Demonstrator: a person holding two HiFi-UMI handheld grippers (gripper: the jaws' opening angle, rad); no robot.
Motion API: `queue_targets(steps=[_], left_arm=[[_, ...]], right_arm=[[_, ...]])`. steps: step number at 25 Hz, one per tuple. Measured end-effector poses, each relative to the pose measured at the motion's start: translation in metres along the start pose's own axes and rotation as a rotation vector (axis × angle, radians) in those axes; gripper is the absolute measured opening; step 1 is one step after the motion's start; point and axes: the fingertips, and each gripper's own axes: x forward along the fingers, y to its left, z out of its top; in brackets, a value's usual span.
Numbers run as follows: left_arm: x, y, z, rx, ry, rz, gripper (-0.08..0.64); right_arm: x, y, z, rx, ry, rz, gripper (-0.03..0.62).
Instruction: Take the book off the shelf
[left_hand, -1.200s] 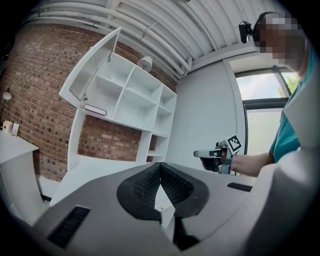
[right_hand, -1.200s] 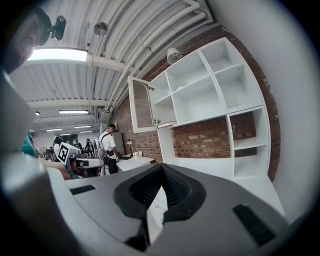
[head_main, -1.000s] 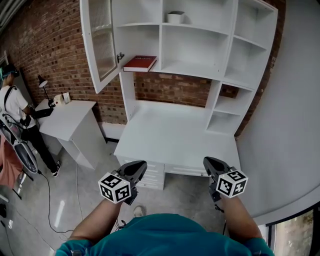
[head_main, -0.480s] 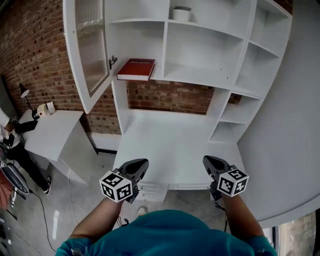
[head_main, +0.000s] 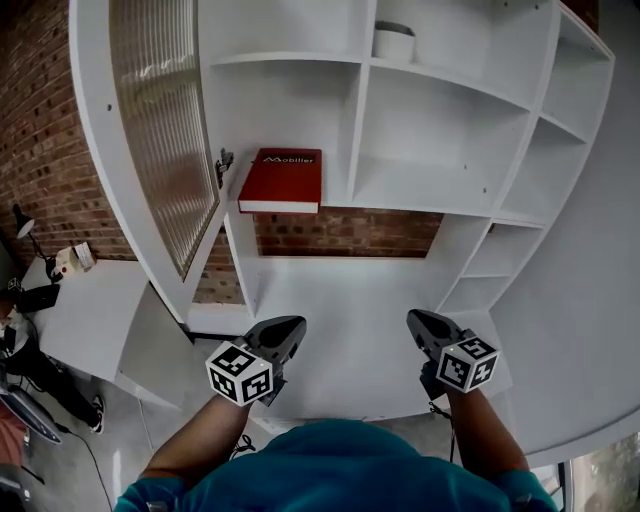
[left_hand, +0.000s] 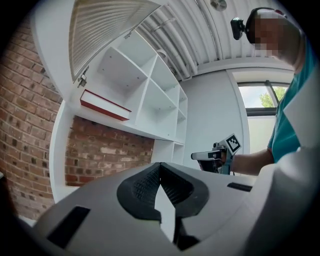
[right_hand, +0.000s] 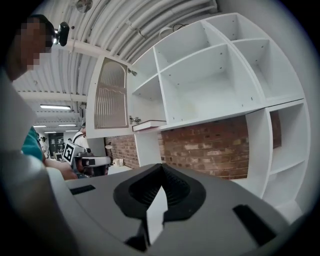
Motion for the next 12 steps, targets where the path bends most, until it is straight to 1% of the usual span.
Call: queue_targets(steps=[3, 5, 9, 12], left_arm=[[0.01, 0.019, 0.004, 0.005, -0.003, 0.015, 0.015], [0.016, 0.029, 0.007, 0.021, -0.005, 0.037, 0.015], [0.035, 0.039, 0.014, 0.083, -0.007, 0.091, 0.015], [0.049, 0.043, 0.021, 0.147, -0.001, 0.172, 0.017]], right_arm=[[0.023, -0.007, 0.004, -0.002, 0.016, 0.017, 0.021], [0.033, -0.014, 0.004, 0.001, 0.026, 0.036, 0.022], [0.044, -0.036, 0.003, -0.002, 0.038, 0.083, 0.021], [0.051, -0.055, 0.004, -0.014, 0.057, 0.144, 0.021]])
